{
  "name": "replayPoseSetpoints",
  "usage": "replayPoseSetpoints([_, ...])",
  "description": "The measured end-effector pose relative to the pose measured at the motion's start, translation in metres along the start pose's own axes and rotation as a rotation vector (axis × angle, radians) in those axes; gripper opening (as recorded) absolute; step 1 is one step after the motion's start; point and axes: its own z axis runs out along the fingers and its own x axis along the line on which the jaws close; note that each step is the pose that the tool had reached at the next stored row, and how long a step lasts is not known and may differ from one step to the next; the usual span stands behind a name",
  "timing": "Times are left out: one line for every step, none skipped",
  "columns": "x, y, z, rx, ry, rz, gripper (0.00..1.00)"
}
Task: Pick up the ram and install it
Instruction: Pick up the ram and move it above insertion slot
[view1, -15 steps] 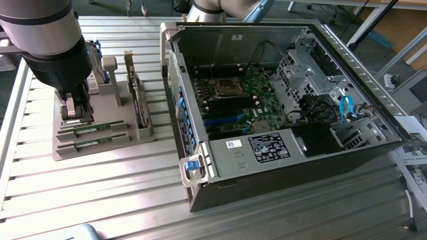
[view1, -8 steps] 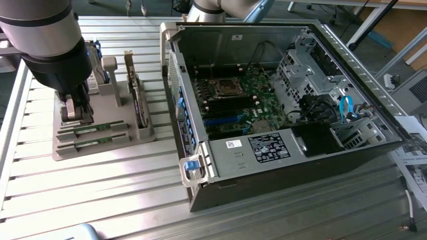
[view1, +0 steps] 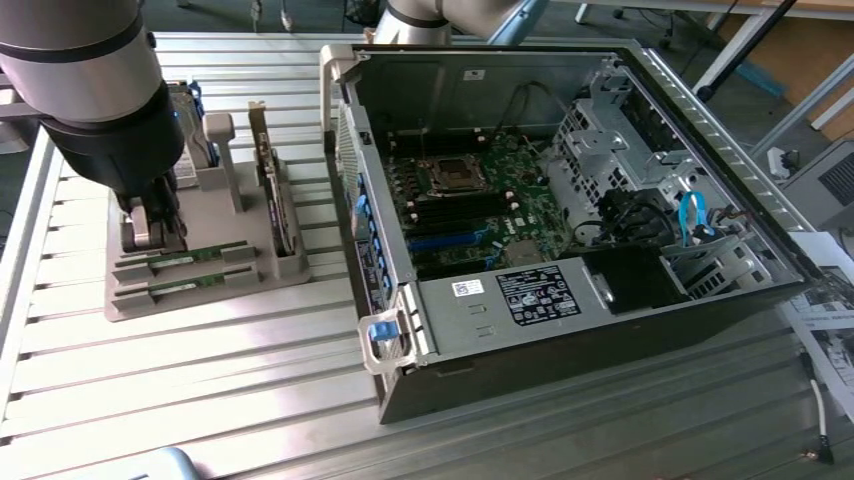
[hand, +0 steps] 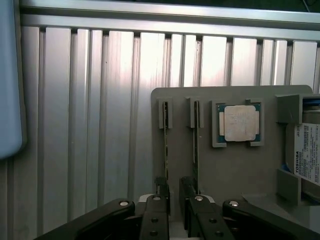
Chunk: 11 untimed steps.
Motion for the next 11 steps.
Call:
replayPoseSetpoints([0.0, 0.0, 0.0, 0.0, 0.0, 0.0, 0.24])
replayPoseSetpoints([0.0, 0.0, 0.0, 0.0, 0.0, 0.0, 0.24])
replayPoseSetpoints([0.0001, 0.0, 0.0, 0.0001, -0.0001, 0.0, 0.24])
replayPoseSetpoints([0.0001, 0.0, 0.0, 0.0001, 0.0, 0.0, 0.24])
replayPoseSetpoints([0.0001, 0.0, 0.0, 0.0001, -0.0001, 0.0, 0.24])
replayPoseSetpoints([0.0001, 0.0, 0.0, 0.0001, -0.0001, 0.0, 0.24])
replayPoseSetpoints([0.0001, 0.0, 0.0001, 0.0001, -0.0001, 0.0, 0.24])
replayPoseSetpoints([0.0001, 0.0, 0.0004, 0.0, 0.0, 0.0, 0.24])
replayPoseSetpoints([0.0001, 0.0, 0.0008, 0.0002, -0.0001, 0.0, 0.24])
replayPoseSetpoints([0.0001, 0.0, 0.0014, 0.0001, -0.0001, 0.0, 0.24])
replayPoseSetpoints([0.0001, 0.0, 0.0019, 0.0001, -0.0001, 0.0, 0.24])
